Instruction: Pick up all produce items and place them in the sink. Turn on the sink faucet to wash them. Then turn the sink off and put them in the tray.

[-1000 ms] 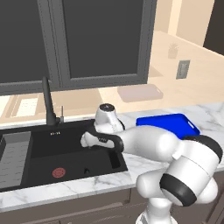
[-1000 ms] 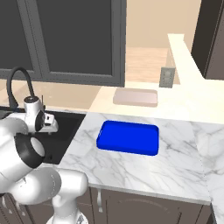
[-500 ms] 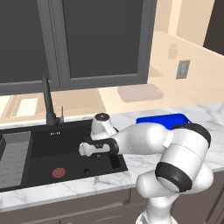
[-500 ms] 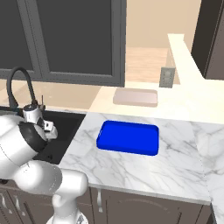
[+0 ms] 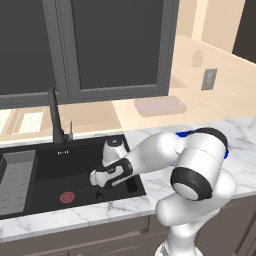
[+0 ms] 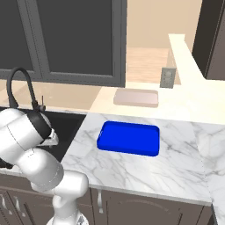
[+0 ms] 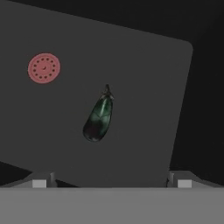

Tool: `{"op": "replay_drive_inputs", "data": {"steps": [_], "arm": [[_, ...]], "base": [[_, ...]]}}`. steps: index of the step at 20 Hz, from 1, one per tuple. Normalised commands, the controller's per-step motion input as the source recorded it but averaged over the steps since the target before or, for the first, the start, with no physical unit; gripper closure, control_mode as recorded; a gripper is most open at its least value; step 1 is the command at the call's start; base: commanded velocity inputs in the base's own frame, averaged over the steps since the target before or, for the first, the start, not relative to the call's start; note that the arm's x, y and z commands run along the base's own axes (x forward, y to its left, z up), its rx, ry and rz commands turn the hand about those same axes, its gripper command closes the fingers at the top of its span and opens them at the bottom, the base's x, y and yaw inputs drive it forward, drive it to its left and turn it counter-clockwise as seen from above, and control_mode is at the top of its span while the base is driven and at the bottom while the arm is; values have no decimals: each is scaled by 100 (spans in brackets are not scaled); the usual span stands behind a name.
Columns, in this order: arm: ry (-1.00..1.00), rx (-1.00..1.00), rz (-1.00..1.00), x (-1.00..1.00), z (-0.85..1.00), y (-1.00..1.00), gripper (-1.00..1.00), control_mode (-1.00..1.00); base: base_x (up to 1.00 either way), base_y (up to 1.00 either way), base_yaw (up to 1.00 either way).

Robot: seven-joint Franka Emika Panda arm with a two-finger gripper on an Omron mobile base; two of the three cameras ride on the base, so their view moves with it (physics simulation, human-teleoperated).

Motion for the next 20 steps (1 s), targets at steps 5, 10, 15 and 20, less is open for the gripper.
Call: {"op": "replay_drive_inputs", "data": {"steps": [5, 10, 15, 20], "arm": [[0, 0, 0, 0, -4, 0, -100, -100], [0, 0, 0, 0, 0, 0, -100, -100], [0, 1, 0, 0, -7, 0, -100, -100], [0, 0, 0, 0, -10, 0, -100, -100]], "base": [[0, 0, 0], [0, 0, 0], [0, 0, 0], [0, 0, 0]]}}
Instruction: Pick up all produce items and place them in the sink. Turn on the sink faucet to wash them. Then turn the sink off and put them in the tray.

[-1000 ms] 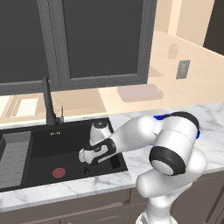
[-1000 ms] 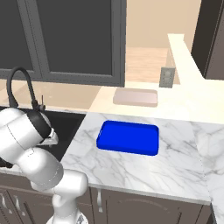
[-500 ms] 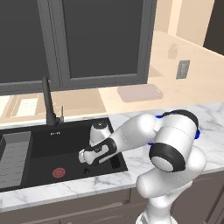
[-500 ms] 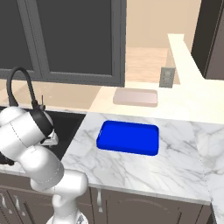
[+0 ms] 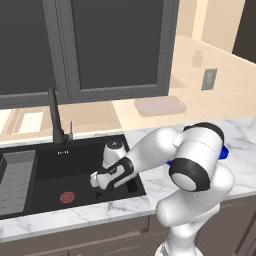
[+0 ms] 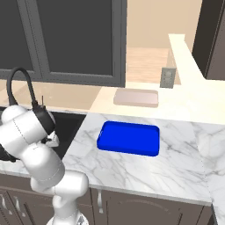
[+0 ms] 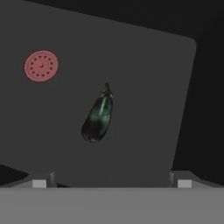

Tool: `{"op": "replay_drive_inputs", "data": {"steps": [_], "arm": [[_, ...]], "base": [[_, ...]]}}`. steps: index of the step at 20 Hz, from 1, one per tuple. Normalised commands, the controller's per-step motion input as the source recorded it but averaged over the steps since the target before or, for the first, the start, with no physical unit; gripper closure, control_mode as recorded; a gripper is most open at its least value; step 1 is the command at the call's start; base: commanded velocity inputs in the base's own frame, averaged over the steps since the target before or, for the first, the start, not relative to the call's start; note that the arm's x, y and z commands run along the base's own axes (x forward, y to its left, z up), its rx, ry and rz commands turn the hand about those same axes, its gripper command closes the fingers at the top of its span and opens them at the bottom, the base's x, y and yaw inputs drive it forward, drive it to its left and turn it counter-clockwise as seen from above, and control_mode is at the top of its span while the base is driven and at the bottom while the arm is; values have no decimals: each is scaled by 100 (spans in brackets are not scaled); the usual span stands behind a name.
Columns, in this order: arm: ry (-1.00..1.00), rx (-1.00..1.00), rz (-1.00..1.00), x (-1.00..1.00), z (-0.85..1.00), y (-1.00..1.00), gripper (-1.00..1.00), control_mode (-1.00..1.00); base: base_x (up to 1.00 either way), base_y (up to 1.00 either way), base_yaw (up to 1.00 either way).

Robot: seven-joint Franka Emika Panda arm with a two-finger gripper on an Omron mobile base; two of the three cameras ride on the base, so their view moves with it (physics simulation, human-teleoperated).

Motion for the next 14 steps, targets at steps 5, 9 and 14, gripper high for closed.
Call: {"op": "replay_drive_inputs", "data": {"steps": [5, 9, 14], "arm": [[2, 0, 0, 2, -13, 0, -100, -100], [3, 0, 0, 14, -8, 13, -100, -100], [2, 0, 0, 18, -5, 11, -100, -100]], "base": [[0, 0, 0], [0, 0, 0], [0, 0, 0]]}}
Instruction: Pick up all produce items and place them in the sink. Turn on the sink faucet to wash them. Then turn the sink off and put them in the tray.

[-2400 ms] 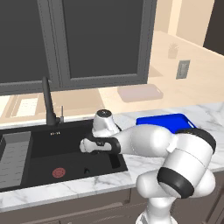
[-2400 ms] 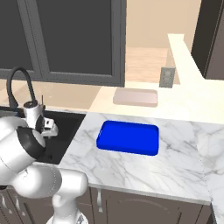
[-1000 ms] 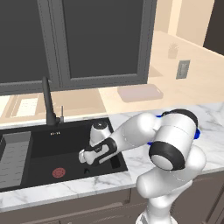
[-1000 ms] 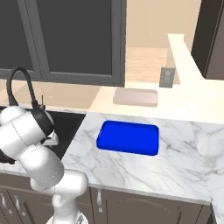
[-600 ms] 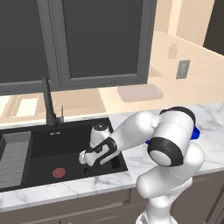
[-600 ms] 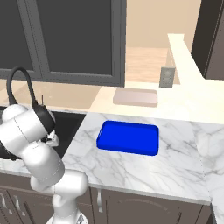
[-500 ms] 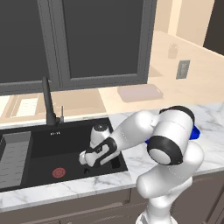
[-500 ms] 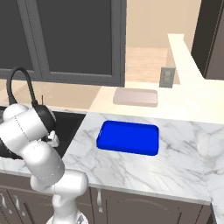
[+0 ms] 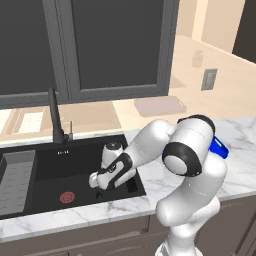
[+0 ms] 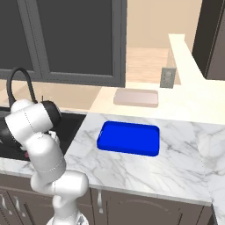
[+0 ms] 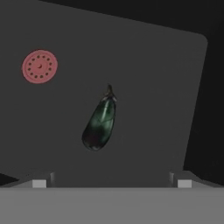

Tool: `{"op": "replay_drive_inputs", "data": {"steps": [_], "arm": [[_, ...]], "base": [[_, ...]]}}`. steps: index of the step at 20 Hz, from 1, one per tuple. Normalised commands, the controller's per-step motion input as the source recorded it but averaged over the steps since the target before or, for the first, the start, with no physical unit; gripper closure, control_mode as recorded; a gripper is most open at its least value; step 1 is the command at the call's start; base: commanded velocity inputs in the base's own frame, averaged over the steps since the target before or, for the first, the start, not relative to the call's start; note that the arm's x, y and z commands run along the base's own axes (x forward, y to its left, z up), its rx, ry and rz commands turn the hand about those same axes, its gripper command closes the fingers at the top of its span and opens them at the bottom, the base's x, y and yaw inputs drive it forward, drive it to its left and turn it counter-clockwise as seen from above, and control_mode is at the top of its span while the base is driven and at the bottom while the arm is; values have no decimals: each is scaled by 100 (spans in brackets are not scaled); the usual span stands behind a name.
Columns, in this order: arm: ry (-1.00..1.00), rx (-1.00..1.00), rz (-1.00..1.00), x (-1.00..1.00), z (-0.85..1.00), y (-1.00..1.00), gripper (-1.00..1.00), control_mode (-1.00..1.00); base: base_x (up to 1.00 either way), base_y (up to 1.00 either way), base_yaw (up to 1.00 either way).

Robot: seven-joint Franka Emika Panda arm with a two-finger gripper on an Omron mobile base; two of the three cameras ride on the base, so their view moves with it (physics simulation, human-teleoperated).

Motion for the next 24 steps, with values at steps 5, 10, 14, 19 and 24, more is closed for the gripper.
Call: {"op": "replay_drive_inputs", "data": {"steps": [5, 10, 14, 19, 24], "arm": [[2, 0, 0, 22, -6, 1, -100, -100], [2, 0, 0, 25, -10, 12, -100, -100], [5, 0, 0, 23, -17, 19, -100, -100], [5, 0, 0, 19, -19, 15, -100, -100], [5, 0, 0, 11, -24, 15, -100, -100]], "base": [[0, 0, 0], [0, 0, 0], [0, 0, 0], [0, 0, 0], [0, 0, 0]]}}
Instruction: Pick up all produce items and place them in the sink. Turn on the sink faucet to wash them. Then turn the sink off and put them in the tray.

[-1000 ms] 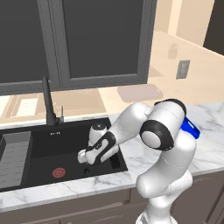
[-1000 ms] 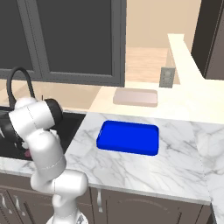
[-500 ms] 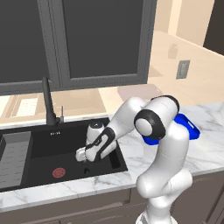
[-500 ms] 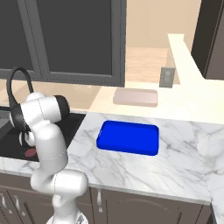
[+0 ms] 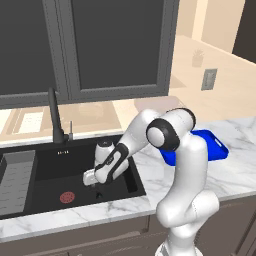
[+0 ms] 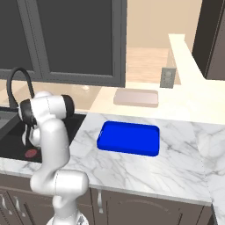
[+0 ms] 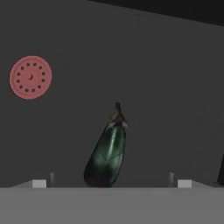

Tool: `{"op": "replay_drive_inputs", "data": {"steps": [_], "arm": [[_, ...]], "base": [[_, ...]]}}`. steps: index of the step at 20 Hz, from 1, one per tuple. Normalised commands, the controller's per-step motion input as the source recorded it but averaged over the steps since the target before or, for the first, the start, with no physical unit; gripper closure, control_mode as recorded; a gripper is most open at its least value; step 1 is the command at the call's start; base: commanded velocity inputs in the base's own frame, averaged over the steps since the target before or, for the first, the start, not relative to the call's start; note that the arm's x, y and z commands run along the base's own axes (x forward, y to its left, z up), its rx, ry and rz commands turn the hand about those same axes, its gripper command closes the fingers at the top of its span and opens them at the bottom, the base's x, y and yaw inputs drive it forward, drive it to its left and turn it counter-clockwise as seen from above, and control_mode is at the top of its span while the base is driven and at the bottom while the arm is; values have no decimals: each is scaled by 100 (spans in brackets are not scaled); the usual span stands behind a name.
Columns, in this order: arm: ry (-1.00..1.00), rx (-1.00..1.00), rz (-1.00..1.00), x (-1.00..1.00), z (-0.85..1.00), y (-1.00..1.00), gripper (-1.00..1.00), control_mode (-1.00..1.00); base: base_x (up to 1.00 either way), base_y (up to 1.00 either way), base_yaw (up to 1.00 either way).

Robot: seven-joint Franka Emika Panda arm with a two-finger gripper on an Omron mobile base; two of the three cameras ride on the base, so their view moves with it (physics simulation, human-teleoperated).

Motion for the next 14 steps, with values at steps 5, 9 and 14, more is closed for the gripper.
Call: {"op": "replay_drive_inputs", "data": {"steps": [5, 9, 14], "arm": [[3, 0, 0, 3, -29, 5, -100, -100], [0, 3, 0, 0, -35, 0, -100, -100], [0, 1, 0, 0, -38, 0, -100, -100]], "base": [[0, 0, 0], [0, 0, 0], [0, 0, 0]]}}
